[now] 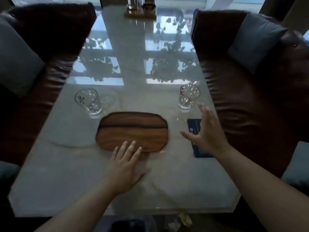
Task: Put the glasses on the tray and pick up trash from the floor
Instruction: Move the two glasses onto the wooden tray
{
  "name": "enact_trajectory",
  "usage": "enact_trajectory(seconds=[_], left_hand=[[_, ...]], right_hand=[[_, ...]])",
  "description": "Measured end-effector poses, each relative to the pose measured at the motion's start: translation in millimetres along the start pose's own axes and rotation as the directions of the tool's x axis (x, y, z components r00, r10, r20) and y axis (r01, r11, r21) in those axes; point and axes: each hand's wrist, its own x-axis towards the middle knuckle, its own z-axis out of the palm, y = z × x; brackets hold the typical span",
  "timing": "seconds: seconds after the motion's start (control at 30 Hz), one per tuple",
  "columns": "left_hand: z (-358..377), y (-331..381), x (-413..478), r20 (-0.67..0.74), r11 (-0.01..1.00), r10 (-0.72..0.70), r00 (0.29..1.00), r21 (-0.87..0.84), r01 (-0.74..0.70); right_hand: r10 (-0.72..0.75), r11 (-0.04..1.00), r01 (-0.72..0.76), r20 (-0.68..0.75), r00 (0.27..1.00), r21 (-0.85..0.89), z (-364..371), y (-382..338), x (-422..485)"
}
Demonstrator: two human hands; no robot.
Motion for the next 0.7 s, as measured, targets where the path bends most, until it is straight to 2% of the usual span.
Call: enact_trajectory(seconds=[0.07, 0.13, 0.27, 0.4, 0.53, 0.7], left_hand=[[15, -1, 3, 0.016, 0.999, -0.037, 0.999, -0.035, 0.037], [27, -3, 4, -0.01, 0.998, -0.066, 0.998, 0.001, 0.066], [44, -9, 7, -0.05, 0.999, -0.052, 0.997, -0.019, 0.051], [50, -12, 7, -0.072, 0.999, -0.041, 0.997, -0.017, 0.04], [53, -13, 7, -0.103, 0.999, -0.041, 0.994, -0.03, 0.038], [56, -14, 7, -0.148, 0.999, -0.021, 0.989, -0.046, 0.014]], right_hand=[[0.097, 0.989, -0.097, 0.004, 0.995, 0.109, 9, 15, 6], [0.187, 0.97, -0.19, 0.035, 0.982, 0.151, 16, 28, 13], [0.257, 0.945, -0.262, 0.052, 0.965, 0.196, 32, 52, 33], [0.365, 0.875, -0.359, 0.046, 0.93, 0.326, 50, 65, 57], [0.413, 0.813, -0.395, 0.055, 0.909, 0.429, 68, 70, 84], [0.417, 0.776, -0.363, 0.012, 0.909, 0.515, 84, 72, 110]])
